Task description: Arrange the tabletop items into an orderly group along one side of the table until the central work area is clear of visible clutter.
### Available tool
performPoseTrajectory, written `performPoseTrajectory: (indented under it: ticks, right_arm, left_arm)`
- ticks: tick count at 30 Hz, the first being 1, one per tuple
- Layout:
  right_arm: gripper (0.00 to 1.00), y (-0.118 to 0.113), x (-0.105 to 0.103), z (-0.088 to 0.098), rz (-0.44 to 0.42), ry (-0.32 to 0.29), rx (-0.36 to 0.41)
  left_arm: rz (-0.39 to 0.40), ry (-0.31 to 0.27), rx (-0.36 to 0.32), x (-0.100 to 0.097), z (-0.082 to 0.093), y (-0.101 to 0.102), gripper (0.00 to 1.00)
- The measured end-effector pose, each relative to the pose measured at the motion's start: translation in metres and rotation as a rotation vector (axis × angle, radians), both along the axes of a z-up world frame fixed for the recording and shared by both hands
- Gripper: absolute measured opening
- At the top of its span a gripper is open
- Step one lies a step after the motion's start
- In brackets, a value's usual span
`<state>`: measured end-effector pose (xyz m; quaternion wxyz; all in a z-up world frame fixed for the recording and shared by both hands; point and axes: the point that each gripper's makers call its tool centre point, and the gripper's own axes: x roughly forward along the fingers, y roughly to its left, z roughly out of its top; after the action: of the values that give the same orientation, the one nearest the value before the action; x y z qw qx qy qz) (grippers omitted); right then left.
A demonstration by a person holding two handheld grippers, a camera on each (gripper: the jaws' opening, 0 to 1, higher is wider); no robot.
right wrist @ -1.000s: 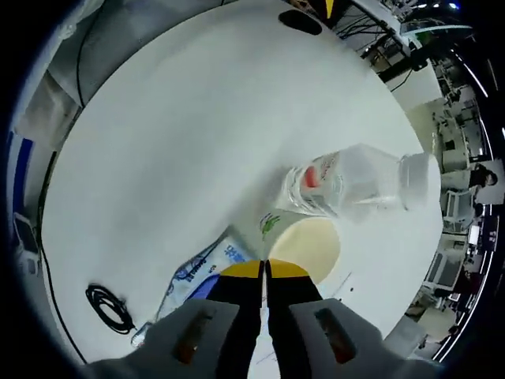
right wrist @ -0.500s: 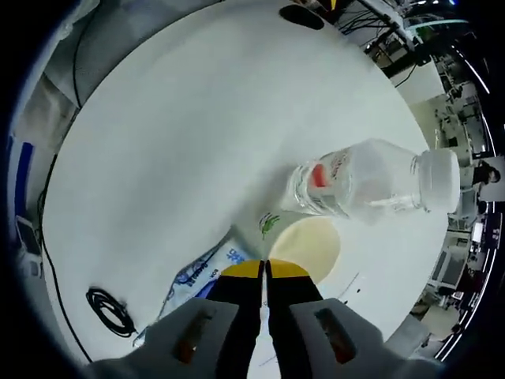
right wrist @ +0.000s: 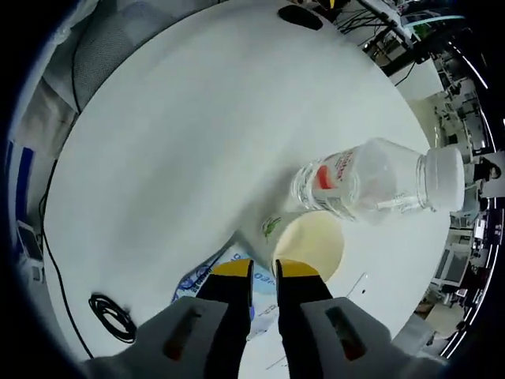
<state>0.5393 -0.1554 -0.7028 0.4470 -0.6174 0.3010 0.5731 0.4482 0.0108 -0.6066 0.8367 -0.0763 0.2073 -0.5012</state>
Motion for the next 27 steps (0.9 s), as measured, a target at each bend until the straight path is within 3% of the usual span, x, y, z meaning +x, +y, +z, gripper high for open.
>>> performPoseTrajectory:
  ticks: [6, 27]
  right_arm:
    - [0.2, 0.001, 0.0, 0.004, -0.009, -0.007, 0.025]
    - [0.43, 0.01, -0.001, 0.044, -0.118, -0.055, 0.185]
  left_arm:
    - [-0.006, -0.004, 0.0, 0.0, 0.002, -0.003, 0.91]
    - [-0.043, -0.045, 0.027, -0.001, 0.024, -0.013, 0.91]
